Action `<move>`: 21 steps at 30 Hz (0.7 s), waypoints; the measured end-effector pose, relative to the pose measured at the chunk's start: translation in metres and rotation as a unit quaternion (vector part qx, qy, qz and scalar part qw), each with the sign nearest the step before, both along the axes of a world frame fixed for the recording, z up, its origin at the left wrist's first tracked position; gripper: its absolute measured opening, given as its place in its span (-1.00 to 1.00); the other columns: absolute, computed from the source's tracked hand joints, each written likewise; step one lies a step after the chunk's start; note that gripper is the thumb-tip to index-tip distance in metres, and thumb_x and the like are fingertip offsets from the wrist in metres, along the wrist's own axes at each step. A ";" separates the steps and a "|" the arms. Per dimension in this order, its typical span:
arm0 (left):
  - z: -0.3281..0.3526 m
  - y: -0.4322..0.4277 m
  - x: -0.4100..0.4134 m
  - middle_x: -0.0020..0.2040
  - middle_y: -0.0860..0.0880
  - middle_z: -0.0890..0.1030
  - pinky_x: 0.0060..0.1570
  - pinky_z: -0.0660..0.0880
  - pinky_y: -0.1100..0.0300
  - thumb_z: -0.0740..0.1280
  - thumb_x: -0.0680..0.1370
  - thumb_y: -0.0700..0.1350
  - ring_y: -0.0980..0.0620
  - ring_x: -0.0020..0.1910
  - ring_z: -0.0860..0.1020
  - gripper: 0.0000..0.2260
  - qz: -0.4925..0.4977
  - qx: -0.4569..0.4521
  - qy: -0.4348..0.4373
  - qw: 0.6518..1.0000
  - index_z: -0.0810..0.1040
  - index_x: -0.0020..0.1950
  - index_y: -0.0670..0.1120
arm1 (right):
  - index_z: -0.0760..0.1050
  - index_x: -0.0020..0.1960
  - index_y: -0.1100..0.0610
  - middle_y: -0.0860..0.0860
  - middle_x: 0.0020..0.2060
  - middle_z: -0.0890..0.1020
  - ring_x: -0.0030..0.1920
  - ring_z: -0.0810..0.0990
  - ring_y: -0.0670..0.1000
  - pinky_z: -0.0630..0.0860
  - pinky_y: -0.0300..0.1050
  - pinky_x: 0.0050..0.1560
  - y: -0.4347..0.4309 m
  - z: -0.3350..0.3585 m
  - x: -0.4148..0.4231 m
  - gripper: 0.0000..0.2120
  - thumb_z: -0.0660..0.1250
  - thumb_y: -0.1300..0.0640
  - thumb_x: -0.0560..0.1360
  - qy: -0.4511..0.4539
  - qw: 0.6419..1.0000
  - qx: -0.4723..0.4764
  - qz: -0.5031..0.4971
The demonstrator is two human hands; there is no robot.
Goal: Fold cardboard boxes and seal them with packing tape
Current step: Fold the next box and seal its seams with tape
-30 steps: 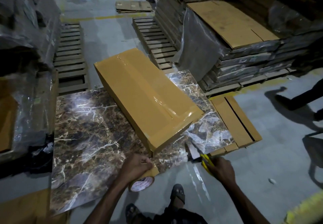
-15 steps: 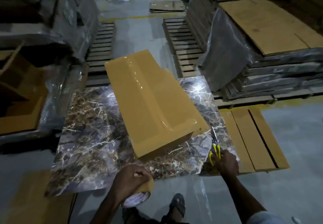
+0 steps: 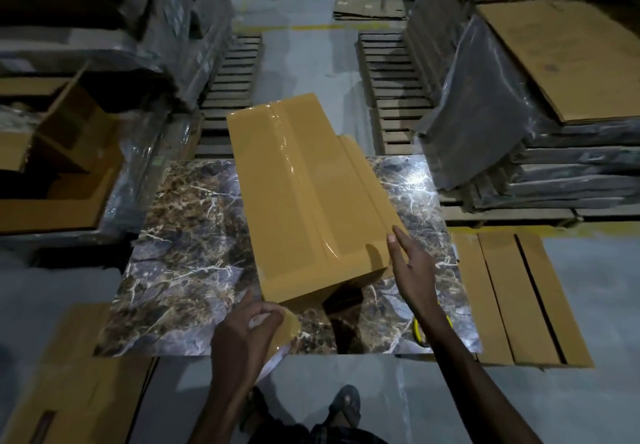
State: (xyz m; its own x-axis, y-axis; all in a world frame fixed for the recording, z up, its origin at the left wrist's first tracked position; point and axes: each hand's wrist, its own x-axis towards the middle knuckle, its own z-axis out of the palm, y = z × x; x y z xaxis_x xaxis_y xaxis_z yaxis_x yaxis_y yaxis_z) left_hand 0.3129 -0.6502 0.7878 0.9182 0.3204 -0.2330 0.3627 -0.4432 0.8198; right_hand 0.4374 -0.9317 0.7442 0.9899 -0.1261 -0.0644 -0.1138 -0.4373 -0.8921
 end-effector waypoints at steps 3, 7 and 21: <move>0.001 -0.005 0.007 0.27 0.11 0.67 0.04 0.43 0.29 0.49 0.56 -0.15 0.16 0.46 0.45 -0.75 0.020 -0.046 -0.008 0.999 0.73 -0.20 0.21 | 0.47 0.51 0.05 -0.03 0.45 0.53 0.46 0.46 -0.03 0.40 0.01 0.47 0.005 -0.005 -0.001 -0.43 0.11 -0.28 0.69 0.026 0.999 0.045 -0.001; -0.003 -0.006 0.012 -0.12 0.23 0.73 -0.04 0.48 0.27 0.48 0.56 -0.17 0.05 0.26 0.62 -0.80 0.036 -0.065 -0.005 0.997 0.75 -0.23 0.04 | 0.47 0.51 -0.01 -0.10 0.43 0.52 0.41 0.47 -0.12 0.39 -0.04 0.45 0.005 -0.016 -0.012 -0.48 0.07 -0.26 0.71 0.034 0.995 0.089 -0.024; -0.019 -0.020 0.002 -0.18 0.34 0.68 -0.09 0.48 0.21 0.49 0.54 -0.10 0.29 -0.11 0.63 -0.74 0.071 -0.061 0.023 0.995 0.70 -0.20 0.29 | 0.35 0.58 -0.01 -0.08 0.51 0.44 0.48 0.40 -0.06 0.31 -0.02 0.48 0.011 -0.019 -0.034 -0.39 0.11 -0.30 0.65 0.087 0.989 0.107 -0.057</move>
